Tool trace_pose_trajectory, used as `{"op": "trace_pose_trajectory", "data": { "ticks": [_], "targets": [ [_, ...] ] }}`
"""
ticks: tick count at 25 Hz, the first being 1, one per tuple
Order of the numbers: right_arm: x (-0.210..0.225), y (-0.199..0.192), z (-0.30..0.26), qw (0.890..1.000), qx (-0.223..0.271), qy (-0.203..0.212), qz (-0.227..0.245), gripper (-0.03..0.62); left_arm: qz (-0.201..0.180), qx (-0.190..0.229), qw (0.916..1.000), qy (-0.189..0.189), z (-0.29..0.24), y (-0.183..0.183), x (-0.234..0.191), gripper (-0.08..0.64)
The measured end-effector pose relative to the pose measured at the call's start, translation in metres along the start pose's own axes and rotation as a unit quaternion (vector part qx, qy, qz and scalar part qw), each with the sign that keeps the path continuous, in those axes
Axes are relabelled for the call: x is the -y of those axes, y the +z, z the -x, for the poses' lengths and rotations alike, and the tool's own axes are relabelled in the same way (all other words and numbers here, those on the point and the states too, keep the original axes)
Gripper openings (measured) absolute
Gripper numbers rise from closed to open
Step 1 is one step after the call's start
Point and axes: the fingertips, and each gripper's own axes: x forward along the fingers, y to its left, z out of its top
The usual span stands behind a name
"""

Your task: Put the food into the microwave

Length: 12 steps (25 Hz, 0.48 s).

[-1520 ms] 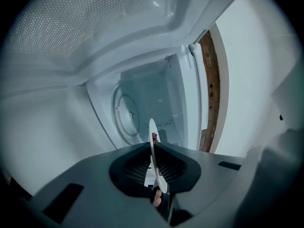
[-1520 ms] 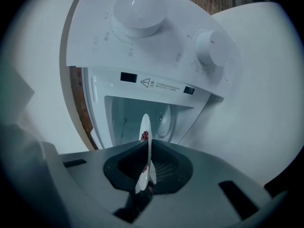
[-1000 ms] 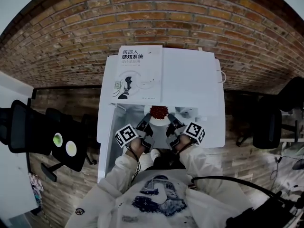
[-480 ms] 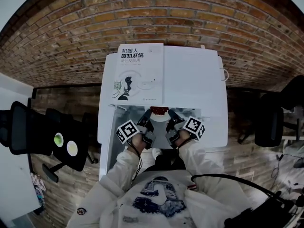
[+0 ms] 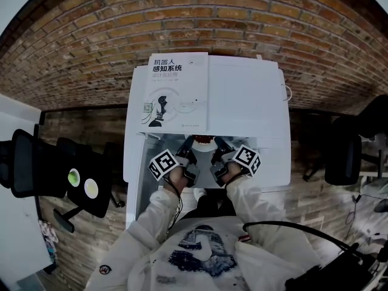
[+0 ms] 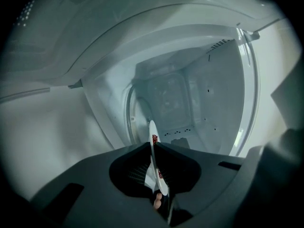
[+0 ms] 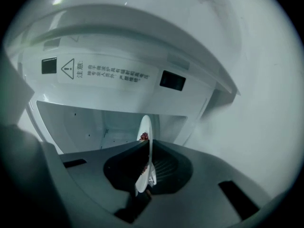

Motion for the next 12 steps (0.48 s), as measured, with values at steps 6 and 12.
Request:
{"op": "trace_pose_trajectory", "data": {
  "ticks": [6, 12],
  "targets": [
    [0.0069, 0.0028, -0.0011, 1.000, 0.009, -0.005, -0.006, 0.025, 0.003, 0.005, 0.9999, 0.010, -0.0030, -0.0036, -0.0060, 0.035],
    [0.0094, 0.0056, -0.0027, 1.000, 0.019, -0.007, -0.009, 0.025, 0.009, 0.010, 0.9998, 0.014, -0.0063, -0.0044, -0.0089, 0.035]
  ]
}}
